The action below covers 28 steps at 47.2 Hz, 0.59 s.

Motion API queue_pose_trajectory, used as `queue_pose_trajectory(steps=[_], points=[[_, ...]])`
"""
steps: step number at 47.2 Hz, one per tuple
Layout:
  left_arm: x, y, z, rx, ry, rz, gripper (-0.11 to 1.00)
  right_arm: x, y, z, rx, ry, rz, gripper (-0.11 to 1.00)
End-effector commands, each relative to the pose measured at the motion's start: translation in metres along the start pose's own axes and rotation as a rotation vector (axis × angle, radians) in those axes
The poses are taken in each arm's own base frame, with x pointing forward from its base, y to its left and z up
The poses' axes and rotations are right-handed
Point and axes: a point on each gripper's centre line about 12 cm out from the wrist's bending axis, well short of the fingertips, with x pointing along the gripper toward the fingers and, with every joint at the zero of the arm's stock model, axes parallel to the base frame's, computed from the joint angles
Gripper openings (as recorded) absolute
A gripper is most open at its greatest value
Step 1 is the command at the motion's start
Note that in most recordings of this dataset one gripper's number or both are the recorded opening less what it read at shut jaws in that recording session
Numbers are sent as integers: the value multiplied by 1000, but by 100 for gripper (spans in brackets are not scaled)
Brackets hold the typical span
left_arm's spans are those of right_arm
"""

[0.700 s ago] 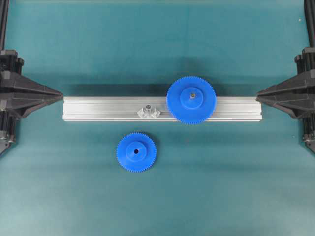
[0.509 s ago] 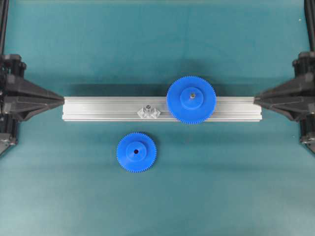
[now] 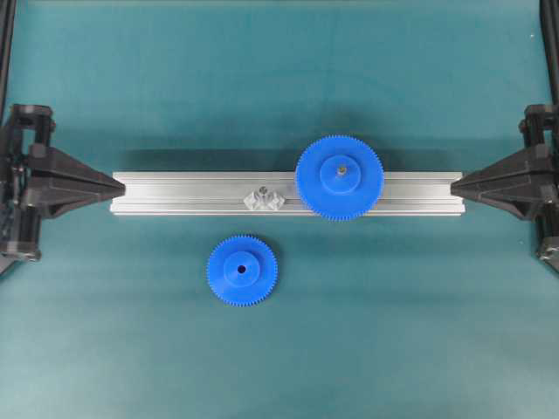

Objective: Find the location of the shaft and insert the small gear.
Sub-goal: 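Move the left gripper toward the loose small blue gear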

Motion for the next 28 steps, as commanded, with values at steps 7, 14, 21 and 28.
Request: queue_pose_trajectory(steps=[7,14,21,28], points=[[24,-8,1,-10,78,-29,0,1,-5,-4,13,55,-28,-1],[38,-8,-8,-26,174,-25,0,0,-8,-12,18,93,-44,-1],[45,-10,-11,-26,239,-28,0,-2,-11,-19,28,104,-59,-1],[52,-13,-10,-23,285,-35,0,-4,-12,-23,37,110,-63,-1]])
